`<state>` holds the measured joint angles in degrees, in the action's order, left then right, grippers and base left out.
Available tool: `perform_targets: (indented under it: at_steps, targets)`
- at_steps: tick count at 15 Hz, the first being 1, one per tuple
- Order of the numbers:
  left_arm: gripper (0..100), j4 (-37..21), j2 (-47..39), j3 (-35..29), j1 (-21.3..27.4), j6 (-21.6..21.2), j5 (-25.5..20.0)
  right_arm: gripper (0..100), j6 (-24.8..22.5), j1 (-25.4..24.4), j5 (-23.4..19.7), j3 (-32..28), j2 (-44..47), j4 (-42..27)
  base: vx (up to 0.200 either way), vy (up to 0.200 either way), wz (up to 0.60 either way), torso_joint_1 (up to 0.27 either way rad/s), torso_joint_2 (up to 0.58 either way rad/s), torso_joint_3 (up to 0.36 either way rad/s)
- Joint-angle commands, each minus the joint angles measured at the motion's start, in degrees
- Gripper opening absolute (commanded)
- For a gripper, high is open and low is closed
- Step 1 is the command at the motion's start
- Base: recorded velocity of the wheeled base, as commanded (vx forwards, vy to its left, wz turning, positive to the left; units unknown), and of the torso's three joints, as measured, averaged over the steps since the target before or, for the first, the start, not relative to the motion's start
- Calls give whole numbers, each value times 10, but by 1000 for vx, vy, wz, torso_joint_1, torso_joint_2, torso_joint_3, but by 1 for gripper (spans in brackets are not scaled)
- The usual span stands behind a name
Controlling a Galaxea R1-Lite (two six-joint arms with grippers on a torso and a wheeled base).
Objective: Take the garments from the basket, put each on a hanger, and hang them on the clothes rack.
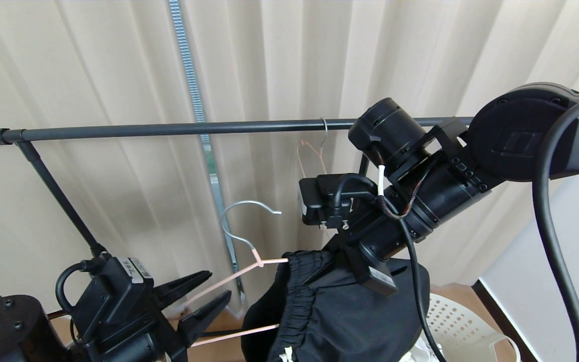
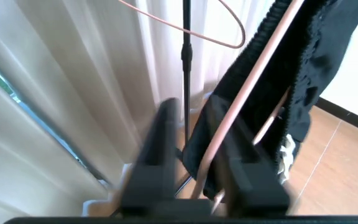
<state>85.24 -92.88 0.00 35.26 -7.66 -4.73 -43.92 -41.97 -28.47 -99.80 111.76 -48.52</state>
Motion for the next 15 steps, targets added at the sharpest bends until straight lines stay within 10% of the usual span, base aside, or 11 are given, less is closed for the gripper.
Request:
perform_targets:
  at_steps: [1,7,10,15]
  targets:
    - [100,-2,2,0,1,2,0,0,0,1,-1,2,-3,1,0,0,0,0,0,0]
    - [100,-2,77,0,-11,43,-4,0,8,25,0,62,-51,9,0,0,0,0,0,0]
    - [100,-31,144,0,-100,63,-51,0,13,50,1,92,-86,10,0,0,0,0,0,0]
    - [100,-333,279,0,-136,144,-49,0,25,68,25,211,-121,135,0,0,0,0,0,0]
